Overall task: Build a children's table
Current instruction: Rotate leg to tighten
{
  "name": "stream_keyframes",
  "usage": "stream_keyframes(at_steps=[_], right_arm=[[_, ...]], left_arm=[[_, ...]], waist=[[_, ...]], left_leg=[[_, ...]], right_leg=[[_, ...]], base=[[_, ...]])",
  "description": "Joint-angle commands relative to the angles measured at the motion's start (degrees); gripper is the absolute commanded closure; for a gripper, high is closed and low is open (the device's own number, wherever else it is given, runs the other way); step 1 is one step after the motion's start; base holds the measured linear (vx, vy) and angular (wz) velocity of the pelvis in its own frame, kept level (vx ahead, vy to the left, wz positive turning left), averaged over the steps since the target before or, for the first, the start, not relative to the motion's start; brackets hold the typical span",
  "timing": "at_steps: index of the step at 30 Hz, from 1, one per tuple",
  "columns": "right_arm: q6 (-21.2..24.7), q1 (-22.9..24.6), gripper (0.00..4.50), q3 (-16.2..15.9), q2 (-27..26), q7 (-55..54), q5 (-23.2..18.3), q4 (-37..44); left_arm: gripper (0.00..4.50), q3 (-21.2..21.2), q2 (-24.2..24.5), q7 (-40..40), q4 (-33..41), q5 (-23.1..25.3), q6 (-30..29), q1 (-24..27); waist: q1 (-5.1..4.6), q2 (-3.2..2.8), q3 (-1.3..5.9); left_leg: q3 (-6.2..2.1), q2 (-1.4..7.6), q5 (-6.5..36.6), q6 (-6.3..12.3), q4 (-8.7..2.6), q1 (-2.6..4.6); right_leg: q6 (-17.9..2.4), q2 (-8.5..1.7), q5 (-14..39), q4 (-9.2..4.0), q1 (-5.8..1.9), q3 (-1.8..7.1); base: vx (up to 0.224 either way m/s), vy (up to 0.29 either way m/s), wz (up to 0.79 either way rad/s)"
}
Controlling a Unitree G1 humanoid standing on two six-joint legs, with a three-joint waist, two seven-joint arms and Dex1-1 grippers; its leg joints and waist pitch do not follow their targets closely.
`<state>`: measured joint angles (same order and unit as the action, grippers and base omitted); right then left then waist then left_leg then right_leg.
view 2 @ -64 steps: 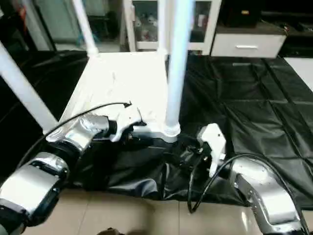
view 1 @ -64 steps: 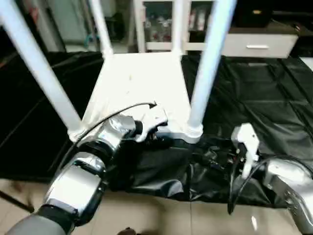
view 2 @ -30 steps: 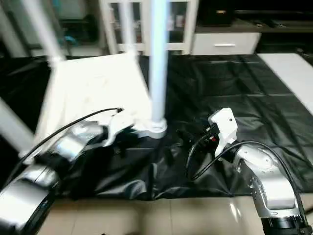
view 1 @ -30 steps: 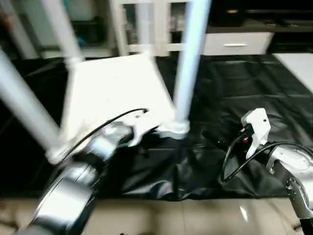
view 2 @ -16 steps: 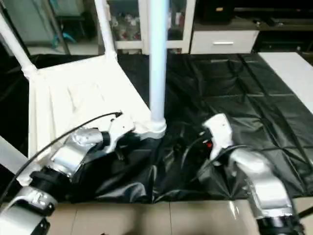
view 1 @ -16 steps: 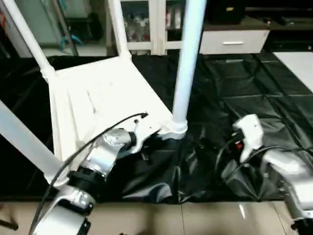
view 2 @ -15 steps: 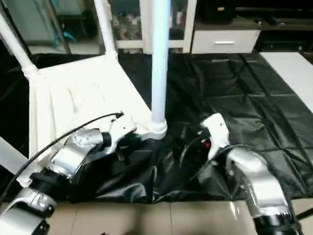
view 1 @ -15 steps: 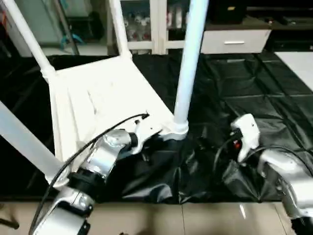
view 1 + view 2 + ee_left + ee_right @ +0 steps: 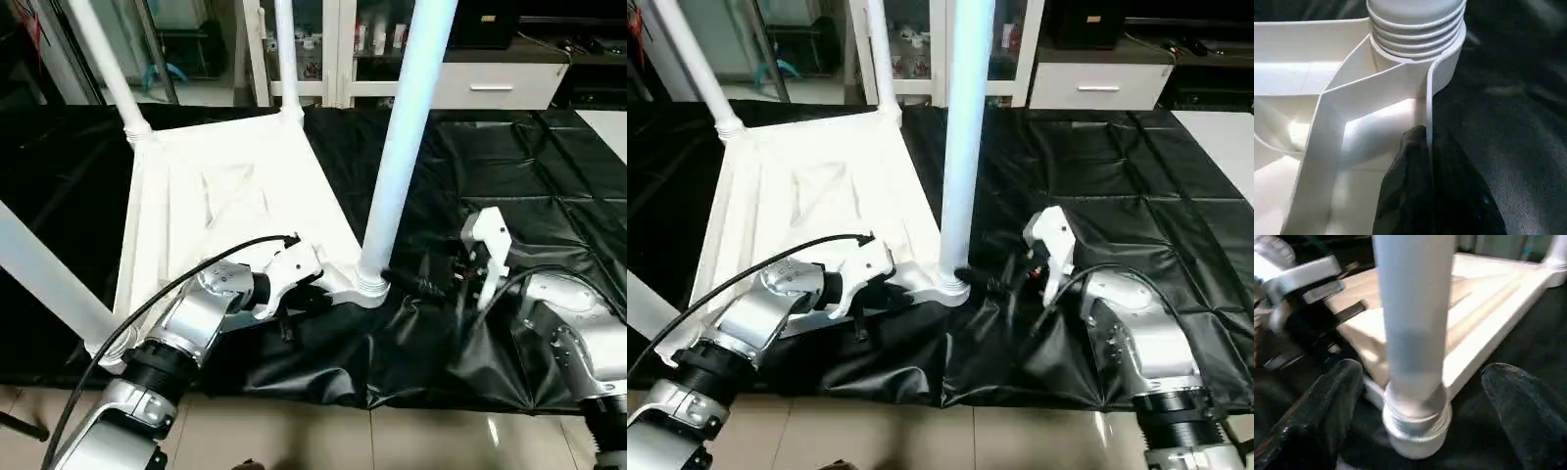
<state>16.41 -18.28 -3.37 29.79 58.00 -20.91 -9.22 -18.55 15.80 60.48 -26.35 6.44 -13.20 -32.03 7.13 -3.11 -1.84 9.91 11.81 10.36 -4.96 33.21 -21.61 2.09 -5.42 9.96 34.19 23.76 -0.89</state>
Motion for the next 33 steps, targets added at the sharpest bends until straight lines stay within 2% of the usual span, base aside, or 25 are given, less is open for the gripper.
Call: stream_keyframes(at_steps=[1,3,4,6,8,11,12,15,16,17,18,19,21,23,24,25,26,27,28,31,33], right_arm=[[0.1,-1.7,0.07,-2.2,1.3,2.9,1.2,-1.9],[-1.6,-3.0,0.07,-3.5,1.8,3.7,3.5,-4.4],[-2.8,-3.9,0.07,-4.1,1.7,3.4,4.9,-6.2],[-3.7,-4.6,0.07,-4.4,1.6,3.2,5.7,-7.6],[-4.7,-5.5,0.07,-4.7,1.3,3.1,6.4,-9.0],[-6.3,-6.9,0.07,-5.6,0.6,4.0,7.3,-11.1],[-7.3,-7.7,0.07,-6.8,0.3,6.1,7.8,-12.3],[-7.7,-7.9,0.07,-7.3,0.3,7.1,8.0,-12.7],[-8.3,-8.3,0.07,-7.8,0.3,7.6,8.3,-13.4],[-9.7,-9.3,0.07,-8.7,0.3,9.5,8.7,-15.1],[-9.7,-9.3,0.07,-8.7,0.3,9.5,8.7,-15.1],[-10.4,-10.0,0.07,-9.1,0.1,10.8,9.0,-16.4],[-11.1,-10.8,0.07,-9.3,-0.2,11.7,9.3,-17.7],[-11.6,-11.4,0.07,-9.5,-0.4,12.1,9.6,-18.6],[-11.6,-11.4,0.07,-9.5,-0.4,12.1,9.6,-18.6],[-12.0,-12.3,0.07,-9.8,-0.8,12.4,10.0,-19.7],[-12.5,-13.1,0.07,-10.0,-1.1,12.7,10.4,-20.7],[-12.7,-13.4,0.33,-10.1,-1.2,12.9,10.5,-21.1],[-13.3,-14.5,0.33,-10.6,-1.6,13.5,11.0,-22.7],[-14.5,-15.3,0.46,-11.7,-1.8,14.4,12.2,-24.4],[-14.5,-15.3,0.71,-11.7,-1.8,14.4,12.2,-24.4]], left_arm=[[4.50,-2.9,-0.1,2.6,-1.8,0.2,0.9,0.3],[4.50,-3.6,0.2,3.8,-2.4,0.6,2.0,-0.3],[4.50,-4.0,0.4,4.5,-2.8,0.8,2.8,-0.5],[4.50,-4.4,0.6,5.1,-2.7,0.7,3.2,-0.6],[4.50,-4.9,0.8,6.5,-2.6,0.4,3.6,-0.7],[4.50,-6.2,1.6,9.1,-2.2,0.3,5.0,-0.8],[4.50,-6.8,2.0,10.1,-2.7,0.8,5.7,-1.2],[4.50,-6.9,2.0,10.5,-2.9,0.9,6.0,-1.4],[4.50,-6.9,2.0,10.6,-3.3,0.9,5.8,-1.6],[4.50,-6.8,1.6,10.1,-4.4,1.2,6.2,-2.4],[4.50,-6.8,1.6,10.1,-4.4,1.2,6.2,-2.4],[4.50,-6.8,1.5,10.1,-5.2,1.3,6.7,-2.8],[4.50,-6.9,1.4,10.1,-6.0,1.4,7.1,-3.0],[4.50,-7.0,1.5,10.2,-6.3,1.5,7.4,-3.1],[4.50,-7.0,1.5,10.2,-6.3,1.5,7.4,-3.1],[4.50,-7.1,1.6,10.5,-6.4,1.5,7.5,-3.3],[4.50,-7.1,1.7,10.7,-6.5,1.4,7.6,-3.4],[4.50,-7.1,1.7,10.8,-6.6,1.5,7.7,-3.5],[4.50,-7.2,1.7,10.7,-7.2,1.7,8.0,-3.9],[4.50,-7.2,1.6,10.6,-7.9,1.9,8.4,-4.3],[4.50,-7.2,1.6,10.6,-7.9,1.9,8.4,-4.3]], waist=[[-0.04,1.41,3.50],[-0.01,1.43,3.54],[-0.03,1.73,3.57],[0.15,1.59,3.68],[0.44,1.69,3.77],[1.06,1.66,3.68],[1.05,1.68,3.63],[1.15,1.66,3.55],[1.28,1.82,3.50],[1.30,2.26,3.41],[1.30,2.26,3.41],[1.32,1.95,3.41],[1.36,2.13,3.34],[1.34,2.01,3.34],[1.25,2.14,3.35],[1.24,1.91,3.39],[1.20,2.02,3.42],[1.21,2.02,3.50],[1.33,1.74,3.52],[1.40,1.90,3.49],[1.57,1.85,3.53]], left_leg=[[0.50,0.32,8.5,4.77,-3.09,0.39],[0.54,0.37,8.0,4.89,-3.01,0.44],[0.56,0.31,7.6,4.98,-2.92,0.33],[0.55,0.38,7.2,4.96,-2.78,0.44],[0.60,0.44,6.4,5.40,-2.60,0.43],[0.63,0.53,7.9,5.41,-2.66,0.49],[0.60,0.56,8.7,5.23,-2.70,0.39],[0.60,0.63,9.7,4.70,-2.77,0.51],[0.61,0.66,10.5,4.39,-2.86,0.56],[0.65,0.70,10.9,4.27,-2.95,0.54],[0.65,0.70,10.9,4.27,-2.95,0.54],[0.60,0.64,11.8,3.91,-3.01,0.54],[0.62,0.67,12.9,3.44,-3.01,0.65],[0.53,0.72,13.3,3.21,-3.11,0.66],[0.50,0.67,13.2,3.05,-3.15,0.55],[0.51,0.65,13.1,2.90,-3.09,0.58],[0.47,0.62,12.9,2.91,-3.09,0.50],[0.49,0.63,12.7,2.98,-3.04,0.56],[0.44,0.63,12.6,3.00,-3.00,0.51],[0.54,0.64,12.5,3.27,-2.95,0.59],[0.47,0.65,12.3,3.25,-2.96,0.53]], right_leg=[[-14.7,-1.34,5.1,-3.06,-3.02,0.37],[-15.0,-1.37,4.3,-2.97,-2.98,0.42],[-15.1,-1.37,4.4,-2.93,-2.93,0.35],[-15.6,-1.43,3.8,-2.72,-2.83,0.37],[-15.7,-1.36,2.3,-2.53,-2.86,0.42],[-15.8,-1.44,4.2,-2.64,-2.59,0.34],[-15.7,-1.45,4.7,-2.56,-2.62,0.33],[-15.5,-1.45,5.6,-2.66,-2.53,0.40],[-15.5,-1.42,6.3,-2.66,-2.49,0.38],[-15.3,-1.44,7.0,-2.79,-2.46,0.40],[-15.3,-1.44,7.0,-2.79,-2.46,0.40],[-15.3,-1.46,8.4,-2.81,-2.40,0.36],[-15.1,-1.56,9.1,-2.92,-2.30,0.46],[-15.1,-1.58,8.9,-2.87,-2.35,0.46],[-15.1,-1.53,8.5,-2.84,-2.44,0.39],[-15.2,-1.48,7.8,-2.79,-2.38,0.39],[-15.3,-1.51,7.4,-2.70,-2.49,0.35],[-15.6,-1.51,6.6,-2.62,-2.49,0.32],[-15.8,-1.52,6.2,-2.51,-2.50,0.30],[-16.4,-1.44,5.1,-2.49,-2.53,0.30],[-16.5,-1.47,4.5,-2.38,-2.64,0.28]], base=[[0.000,0.000,0.00],[0.000,0.000,0.00],[0.000,0.000,0.00],[0.000,0.000,0.00],[0.000,0.000,0.00],[0.000,0.000,0.00],[0.000,0.000,0.00],[0.000,0.000,0.00],[0.000,0.000,0.00],[0.000,0.000,0.00],[0.000,0.000,0.00],[0.000,0.000,0.00],[0.000,0.000,0.00],[0.000,0.000,0.00],[0.000,0.000,0.00],[0.000,0.000,0.00],[0.000,0.000,0.00],[0.000,0.000,0.00],[0.000,0.000,0.00],[0.000,0.000,0.00],[0.000,0.000,0.00]])
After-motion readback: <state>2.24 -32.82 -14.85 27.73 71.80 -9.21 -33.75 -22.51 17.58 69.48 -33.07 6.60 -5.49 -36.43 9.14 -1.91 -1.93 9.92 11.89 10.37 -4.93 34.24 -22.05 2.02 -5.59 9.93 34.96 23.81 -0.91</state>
